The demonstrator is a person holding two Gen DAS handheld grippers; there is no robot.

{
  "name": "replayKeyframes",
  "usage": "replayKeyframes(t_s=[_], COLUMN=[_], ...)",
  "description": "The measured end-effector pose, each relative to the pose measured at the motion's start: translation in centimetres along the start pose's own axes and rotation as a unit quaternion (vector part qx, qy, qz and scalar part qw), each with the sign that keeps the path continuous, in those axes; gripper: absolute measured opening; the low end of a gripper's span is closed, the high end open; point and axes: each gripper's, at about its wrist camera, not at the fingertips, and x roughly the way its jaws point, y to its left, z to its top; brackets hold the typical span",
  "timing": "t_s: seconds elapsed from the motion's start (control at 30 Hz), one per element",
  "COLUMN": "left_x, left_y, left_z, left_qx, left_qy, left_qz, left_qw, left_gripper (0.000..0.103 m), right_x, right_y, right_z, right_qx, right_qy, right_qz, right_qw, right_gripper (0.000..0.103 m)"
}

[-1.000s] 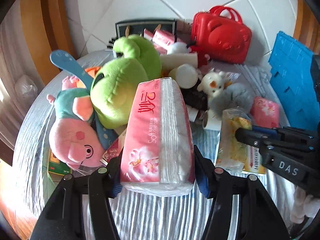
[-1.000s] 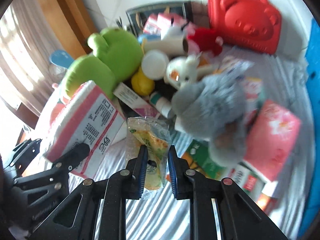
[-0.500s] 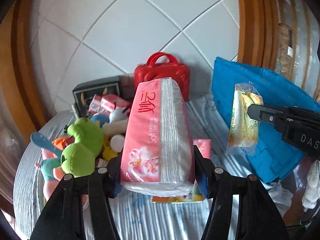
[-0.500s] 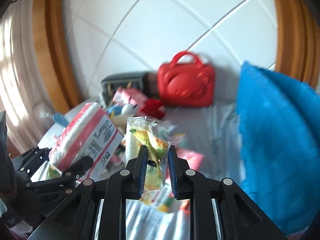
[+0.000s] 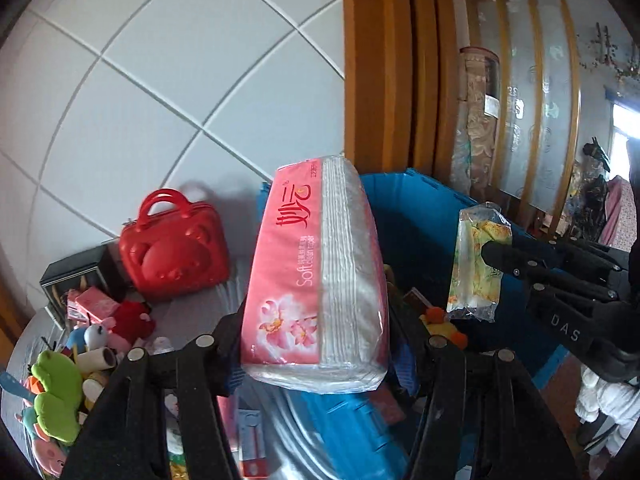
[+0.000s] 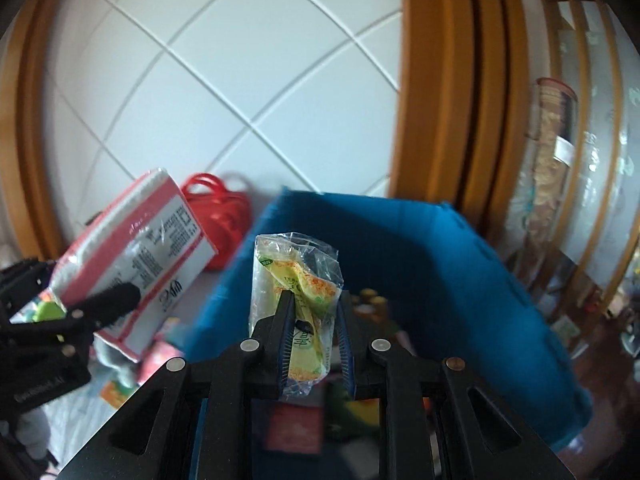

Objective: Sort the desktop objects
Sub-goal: 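Carry the tissue pack with the left gripper while the right gripper carries the snack bag to the blue bin, then open both grippers to drop the tissue pack and snack bag into the bin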

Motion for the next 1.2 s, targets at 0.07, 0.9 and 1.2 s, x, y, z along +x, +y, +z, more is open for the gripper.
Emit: replayKeyframes(t_s=[0.07, 0.9, 1.2], left_x=[2.1, 11.8, 11.7], left_y=[-2.6, -12.5, -12.4], left_z=[0.9, 0.4, 0.5], left_qx=[0.000, 0.053, 0.047], left_qy=[0.028, 0.167, 0.164], left_qz=[-0.008, 0.015, 0.023], left_qw=[0.9996, 0.9843, 0.9851], left_gripper=[0.057, 0.066, 0.066], right_x=[1.3, 5.9, 5.6], right_y=[-3.1, -13.5, -13.5], right_z=[-0.5, -3.2, -2.9], right_qx=[0.001, -0.041, -0.033], right_qy=[0.018, 0.085, 0.065], right_qz=[-0.014, -0.078, -0.091], right_qw=[1.000, 0.992, 0.993], right_gripper=[0.020, 0.049, 0.097])
